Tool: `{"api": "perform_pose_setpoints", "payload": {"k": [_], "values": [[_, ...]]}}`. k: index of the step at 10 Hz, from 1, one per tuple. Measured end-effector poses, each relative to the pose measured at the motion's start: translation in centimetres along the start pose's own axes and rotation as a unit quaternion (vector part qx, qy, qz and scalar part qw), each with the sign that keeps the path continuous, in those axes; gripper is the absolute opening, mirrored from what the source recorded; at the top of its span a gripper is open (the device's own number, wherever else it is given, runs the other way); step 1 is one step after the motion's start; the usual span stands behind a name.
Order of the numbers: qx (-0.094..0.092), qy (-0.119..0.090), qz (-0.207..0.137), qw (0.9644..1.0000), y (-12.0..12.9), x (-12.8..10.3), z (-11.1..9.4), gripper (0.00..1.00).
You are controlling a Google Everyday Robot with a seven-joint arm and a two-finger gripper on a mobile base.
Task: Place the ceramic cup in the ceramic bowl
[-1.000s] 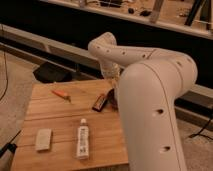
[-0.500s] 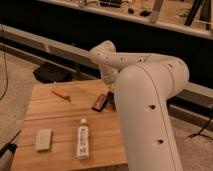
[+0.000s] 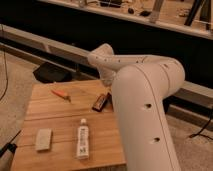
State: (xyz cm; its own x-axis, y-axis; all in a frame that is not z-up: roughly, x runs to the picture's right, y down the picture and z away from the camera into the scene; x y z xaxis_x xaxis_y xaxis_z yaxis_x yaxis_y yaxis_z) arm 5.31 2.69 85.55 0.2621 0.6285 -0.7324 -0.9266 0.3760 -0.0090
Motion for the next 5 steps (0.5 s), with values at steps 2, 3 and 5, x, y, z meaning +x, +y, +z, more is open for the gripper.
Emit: {"api": "perform_pose_setpoints", "payload": {"k": [2,3,5], "values": [[0.002,-0.003,-0.004,1.0000,0.26,-0.08,-0.21,0.77],[0.001,-0.005,-0.006,1.0000,0.42,-0.11,-0.32,0.80],[0.001,-0.008,-0.006,1.0000,0.48,-0.05,-0.46,0.80]]}}
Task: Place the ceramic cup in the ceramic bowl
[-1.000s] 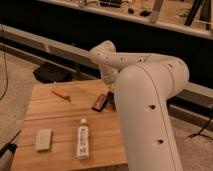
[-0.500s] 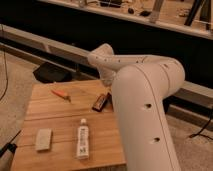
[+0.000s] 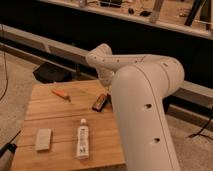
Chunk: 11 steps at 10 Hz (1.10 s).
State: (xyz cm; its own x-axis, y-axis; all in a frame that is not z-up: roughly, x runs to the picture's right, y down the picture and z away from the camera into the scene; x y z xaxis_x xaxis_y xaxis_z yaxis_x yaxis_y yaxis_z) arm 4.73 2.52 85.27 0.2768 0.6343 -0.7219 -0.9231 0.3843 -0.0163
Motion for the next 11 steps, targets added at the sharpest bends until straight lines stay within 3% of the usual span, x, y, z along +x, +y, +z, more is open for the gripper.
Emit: {"api": "perform_pose_setpoints", "payload": {"k": [4,7,8,11], "values": [[0.004,0.000,-0.002,1.0000,-0.1,0.3,-0.5,0.80],[0.004,0.015,-0.001,0.9999,0.2,1.2,-2.8,0.80],[-0.011,0.029,-0.004,0.9995,1.3,2.1,-4.5,0.80],[-0.068,0.044,-0.031,0.9962,6.3,4.5,-8.9,0.80]]}}
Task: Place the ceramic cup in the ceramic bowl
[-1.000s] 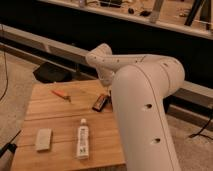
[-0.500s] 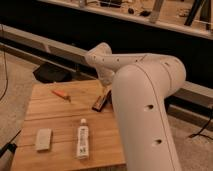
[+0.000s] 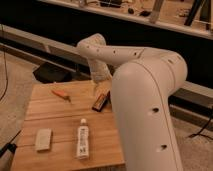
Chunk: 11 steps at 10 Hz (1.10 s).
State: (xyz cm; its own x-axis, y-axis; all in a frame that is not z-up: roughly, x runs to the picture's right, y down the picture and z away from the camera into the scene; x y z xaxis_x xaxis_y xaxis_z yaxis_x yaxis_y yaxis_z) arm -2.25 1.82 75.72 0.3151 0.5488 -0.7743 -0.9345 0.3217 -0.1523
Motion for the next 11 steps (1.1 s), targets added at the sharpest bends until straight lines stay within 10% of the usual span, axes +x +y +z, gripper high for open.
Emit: {"api": "perform_pose_setpoints", "payload": {"k": [3,11], "values": [[-0.050,-0.001,-0.035,0.9982,5.9,2.2,-1.7,0.80],[-0.052,0.000,-0.036,0.9980,6.2,2.3,-1.6,0.80]]}}
